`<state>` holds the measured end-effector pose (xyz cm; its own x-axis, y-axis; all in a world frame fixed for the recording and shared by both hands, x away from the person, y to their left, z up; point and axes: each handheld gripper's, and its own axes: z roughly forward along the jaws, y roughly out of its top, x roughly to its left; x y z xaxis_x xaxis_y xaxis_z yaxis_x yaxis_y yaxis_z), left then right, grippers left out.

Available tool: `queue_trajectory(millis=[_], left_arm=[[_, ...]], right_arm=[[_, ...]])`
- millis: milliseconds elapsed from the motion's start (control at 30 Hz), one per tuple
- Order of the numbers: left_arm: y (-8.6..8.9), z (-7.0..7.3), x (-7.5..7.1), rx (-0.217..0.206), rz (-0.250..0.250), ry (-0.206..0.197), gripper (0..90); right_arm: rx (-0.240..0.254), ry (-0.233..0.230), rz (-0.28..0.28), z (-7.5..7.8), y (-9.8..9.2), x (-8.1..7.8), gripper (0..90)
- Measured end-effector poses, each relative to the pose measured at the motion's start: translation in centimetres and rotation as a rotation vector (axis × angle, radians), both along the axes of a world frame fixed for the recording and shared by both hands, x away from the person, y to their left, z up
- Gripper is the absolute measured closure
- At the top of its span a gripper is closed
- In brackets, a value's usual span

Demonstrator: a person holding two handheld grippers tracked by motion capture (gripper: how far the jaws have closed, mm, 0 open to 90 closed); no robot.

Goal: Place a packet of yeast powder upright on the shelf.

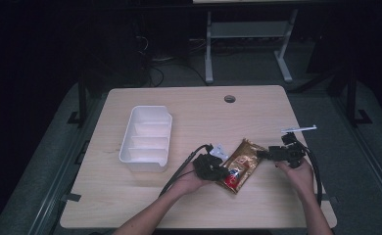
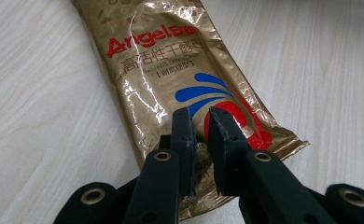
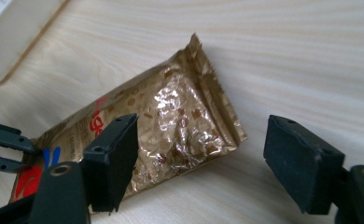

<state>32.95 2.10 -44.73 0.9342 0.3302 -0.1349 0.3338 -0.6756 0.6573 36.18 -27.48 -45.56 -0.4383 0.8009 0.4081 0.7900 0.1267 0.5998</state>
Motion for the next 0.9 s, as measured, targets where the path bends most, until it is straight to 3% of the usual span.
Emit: queue_trajectory(millis=[167,333,367,467,667,833,900], left_arm=[[0.0,0.0,0.0,0.0,0.002,-0.002,80.9],[0.0,-0.1,0.0,-0.004,0.002,0.0,81.0],[0.0,-0.1,0.0,-0.007,0.002,0.003,81.1],[0.0,-0.1,0.0,-0.009,0.002,0.003,81.2],[0.1,-0.1,0.2,-0.01,0.003,0.012,79.8],[0.2,-0.1,0.4,-0.027,0.01,0.038,68.9],[0.5,0.0,0.6,-0.062,0.03,0.045,59.5]], right_arm=[[-0.002,0.02,0.001,-0.6,0.1,0.2,38.0],[0.024,0.035,0.043,-0.8,0.9,0.3,53.5],[0.015,0.034,0.038,-0.8,1.1,0.3,61.7],[0.048,0.029,0.052,-0.8,1.3,0.4,79.2],[0.01,-0.009,0.058,-0.3,1.4,0.1,88.6],[0.028,-0.034,0.059,0.2,1.1,-0.2,89.6],[0.024,-0.074,0.067,0.9,1.1,-0.5,89.6]])
